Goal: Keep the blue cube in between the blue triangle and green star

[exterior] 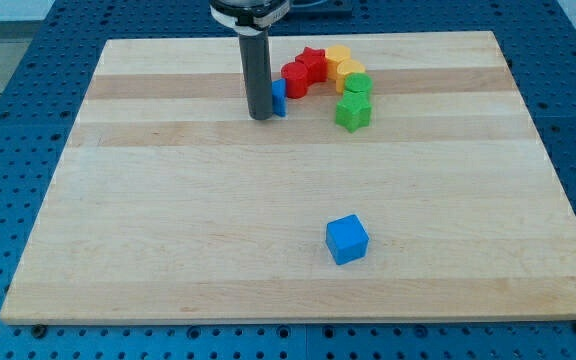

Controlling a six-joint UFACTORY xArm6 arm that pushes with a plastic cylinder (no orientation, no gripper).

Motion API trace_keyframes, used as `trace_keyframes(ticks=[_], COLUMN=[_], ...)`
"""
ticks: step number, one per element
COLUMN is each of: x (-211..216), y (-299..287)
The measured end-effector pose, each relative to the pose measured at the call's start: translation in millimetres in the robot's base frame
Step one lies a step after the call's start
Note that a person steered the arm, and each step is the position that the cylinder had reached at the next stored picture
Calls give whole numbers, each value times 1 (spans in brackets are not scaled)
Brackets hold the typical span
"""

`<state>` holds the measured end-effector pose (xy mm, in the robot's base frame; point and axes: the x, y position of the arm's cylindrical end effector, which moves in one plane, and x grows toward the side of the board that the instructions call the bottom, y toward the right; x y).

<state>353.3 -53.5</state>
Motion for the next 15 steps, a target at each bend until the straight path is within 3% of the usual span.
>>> trace_keyframes(ticks=[1,3,5,9,15], x=[54,116,249,222,126], y=[22,198,172,89,89])
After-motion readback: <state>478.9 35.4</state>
